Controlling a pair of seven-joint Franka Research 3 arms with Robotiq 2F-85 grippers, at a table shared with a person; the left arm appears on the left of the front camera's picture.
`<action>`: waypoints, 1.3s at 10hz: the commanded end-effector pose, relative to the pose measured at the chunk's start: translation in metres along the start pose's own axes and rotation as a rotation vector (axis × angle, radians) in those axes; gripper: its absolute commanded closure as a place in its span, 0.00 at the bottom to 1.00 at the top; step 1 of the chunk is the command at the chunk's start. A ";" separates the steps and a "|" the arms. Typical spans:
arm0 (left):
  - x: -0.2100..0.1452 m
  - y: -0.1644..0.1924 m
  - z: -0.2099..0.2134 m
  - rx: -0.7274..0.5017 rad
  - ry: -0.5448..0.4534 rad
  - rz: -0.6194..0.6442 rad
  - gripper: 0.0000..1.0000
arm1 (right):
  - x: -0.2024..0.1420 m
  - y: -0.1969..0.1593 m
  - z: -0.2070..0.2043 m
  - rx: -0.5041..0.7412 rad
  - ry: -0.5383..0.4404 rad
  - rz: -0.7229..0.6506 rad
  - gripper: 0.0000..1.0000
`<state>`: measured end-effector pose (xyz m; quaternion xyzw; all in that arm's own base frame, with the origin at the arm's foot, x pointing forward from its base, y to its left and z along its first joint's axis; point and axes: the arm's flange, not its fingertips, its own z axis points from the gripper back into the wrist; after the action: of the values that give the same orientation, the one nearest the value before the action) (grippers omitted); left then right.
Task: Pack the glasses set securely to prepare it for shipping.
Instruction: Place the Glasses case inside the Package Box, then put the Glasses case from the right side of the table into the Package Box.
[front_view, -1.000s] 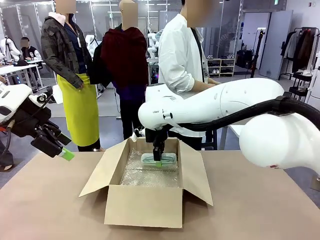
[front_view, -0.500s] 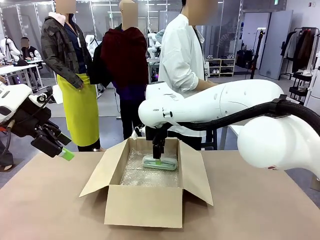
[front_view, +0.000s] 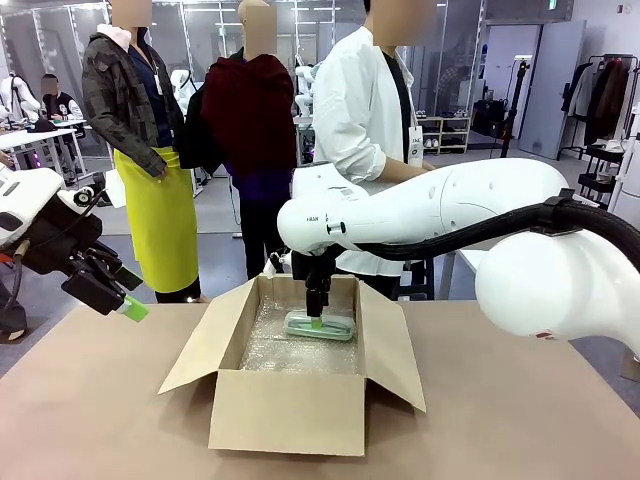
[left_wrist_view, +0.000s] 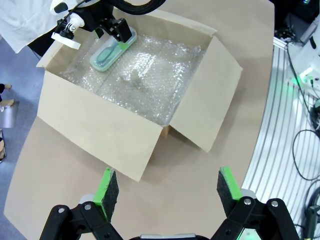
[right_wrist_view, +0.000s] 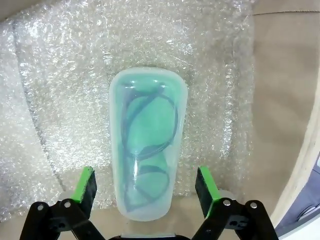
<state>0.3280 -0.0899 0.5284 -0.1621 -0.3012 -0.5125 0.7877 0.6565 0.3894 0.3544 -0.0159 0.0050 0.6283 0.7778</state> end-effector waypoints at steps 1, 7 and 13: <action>-0.002 0.001 0.002 -0.021 -0.011 -0.018 0.00 | 0.002 0.001 0.000 -0.003 -0.002 0.003 0.00; -0.002 0.001 0.002 -0.021 -0.011 -0.018 0.00 | 0.002 0.001 0.000 -0.003 -0.002 0.003 0.00; -0.002 0.001 0.002 -0.021 -0.011 -0.018 0.00 | -0.086 0.034 0.094 -0.073 -0.171 -0.166 0.00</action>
<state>0.3279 -0.0899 0.5283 -0.1620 -0.3010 -0.5125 0.7877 0.6484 0.3459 0.4481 -0.0065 -0.0523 0.5903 0.8054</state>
